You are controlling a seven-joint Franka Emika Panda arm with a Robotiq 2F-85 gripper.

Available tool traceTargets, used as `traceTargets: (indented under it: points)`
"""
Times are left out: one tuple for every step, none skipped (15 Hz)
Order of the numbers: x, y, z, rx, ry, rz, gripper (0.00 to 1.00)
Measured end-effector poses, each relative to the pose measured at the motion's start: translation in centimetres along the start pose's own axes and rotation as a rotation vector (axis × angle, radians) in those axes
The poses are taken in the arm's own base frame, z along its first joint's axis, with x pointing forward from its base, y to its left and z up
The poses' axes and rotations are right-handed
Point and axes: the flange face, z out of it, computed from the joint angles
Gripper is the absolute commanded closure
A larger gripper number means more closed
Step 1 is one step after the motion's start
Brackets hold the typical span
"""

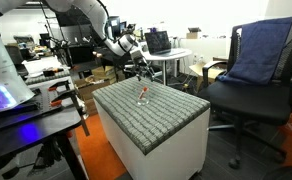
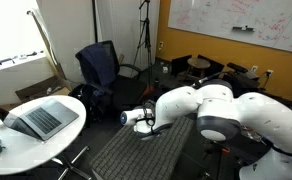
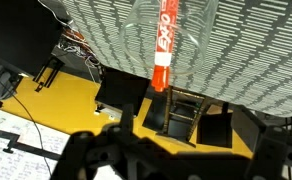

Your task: Pick the marker and put it in the cup

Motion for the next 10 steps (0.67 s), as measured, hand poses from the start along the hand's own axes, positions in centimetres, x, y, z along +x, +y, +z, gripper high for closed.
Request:
traceTargets:
  points:
    - [0.3,0.0,-0.1,-0.001,0.002,0.003,0.0]
    - [0.6,0.0,-0.3,-0.002,0.004,0.006,0.0]
    - [0.9,0.1,-0.6,-0.004,0.007,0.009,0.0]
    - [1.3,0.2,-0.8,-0.009,0.01,0.012,0.0]
    - [1.8,0.4,-1.2,-0.014,0.013,0.015,0.0]
    - [2.2,0.6,-1.6,-0.016,0.015,0.018,0.0]
    - [2.7,0.9,-2.0,-0.018,0.016,0.02,0.0]
    - [3.2,1.1,-2.3,-0.016,0.017,0.022,0.0]
    - [3.7,1.4,-2.7,-0.014,0.014,0.025,0.0]
    - [4.1,1.6,-3.0,-0.013,0.011,0.027,0.0]
